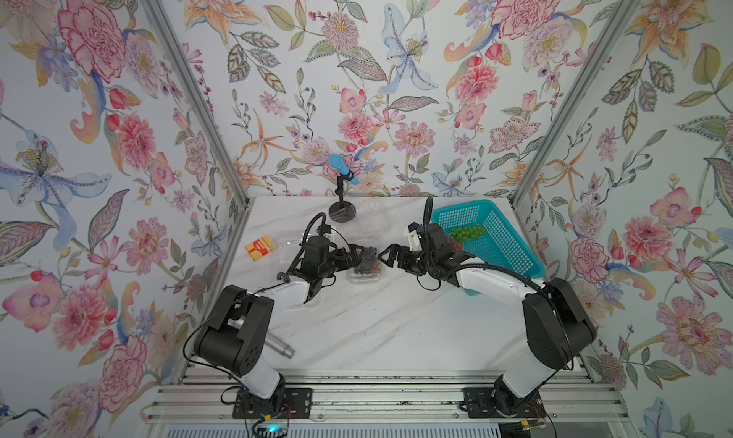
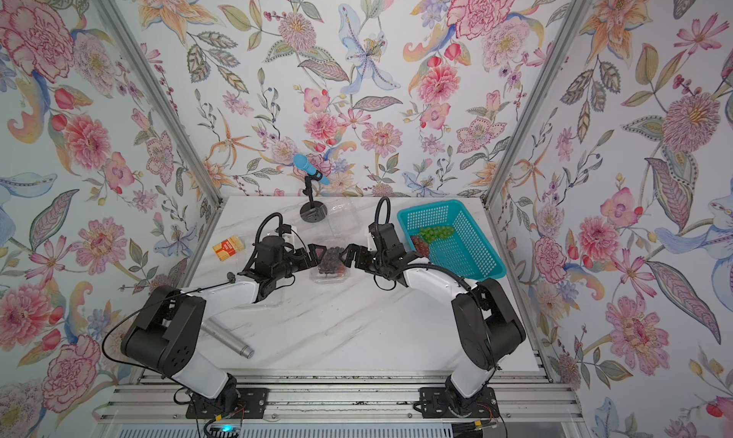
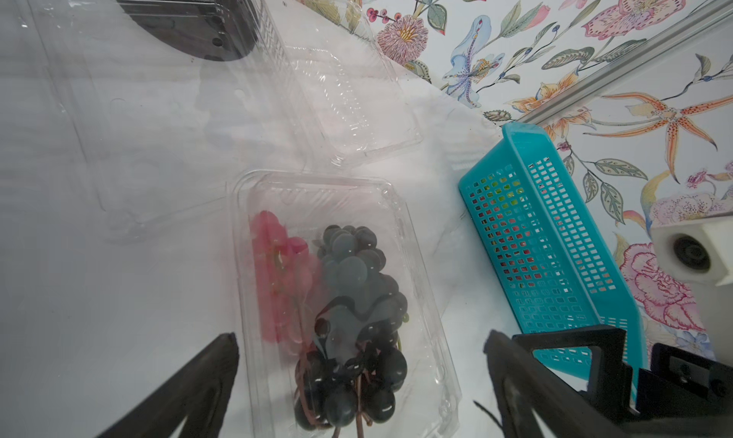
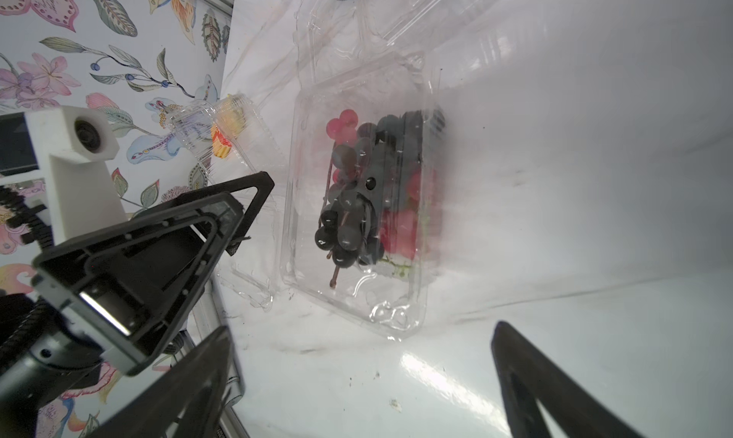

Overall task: Pack grapes into containers
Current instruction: Close the packing box at the center of the board.

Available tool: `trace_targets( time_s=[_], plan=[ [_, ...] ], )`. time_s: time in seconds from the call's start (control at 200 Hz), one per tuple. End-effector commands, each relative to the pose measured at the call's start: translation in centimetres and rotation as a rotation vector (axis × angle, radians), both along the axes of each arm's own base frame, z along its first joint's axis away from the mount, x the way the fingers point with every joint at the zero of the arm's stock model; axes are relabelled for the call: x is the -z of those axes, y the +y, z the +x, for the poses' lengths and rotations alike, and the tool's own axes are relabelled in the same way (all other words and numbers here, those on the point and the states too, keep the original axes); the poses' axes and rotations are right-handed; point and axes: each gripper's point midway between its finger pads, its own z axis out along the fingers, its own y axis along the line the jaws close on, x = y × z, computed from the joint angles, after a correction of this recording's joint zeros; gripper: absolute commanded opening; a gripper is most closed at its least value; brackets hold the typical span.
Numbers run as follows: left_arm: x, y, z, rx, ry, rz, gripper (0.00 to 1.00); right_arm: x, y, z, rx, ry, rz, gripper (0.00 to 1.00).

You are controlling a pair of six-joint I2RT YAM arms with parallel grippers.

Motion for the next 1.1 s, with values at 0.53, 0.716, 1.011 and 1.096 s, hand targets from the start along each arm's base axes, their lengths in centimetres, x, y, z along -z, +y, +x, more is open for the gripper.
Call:
trace_targets(
  time_s=[0.53,0.716,1.011,1.096],
  plan=[
    [1.8,-0.9,1.1,-0.028,0.01,-0.083,1.0,4.2,1.5,2.3,-0.043,0.137,-0.014,0.99],
    [0.2,-1.8,2.0,-0.034,-0.033,-0.109,1.0,3.9,3.8,1.9,-0.103,0.147,0.14,1.0],
    [-1.9,0.2,2.5,-0.074,-0.01,0.041,1.0,-1.2,-3.6,6.4,0.048,-0.035,-0.138,1.0],
    [-2.8,1.3,2.5,-0.091,-0.032,0.072,1.0,-2.2,-4.6,8.8,0.065,-0.082,-0.149,1.0]
  ],
)
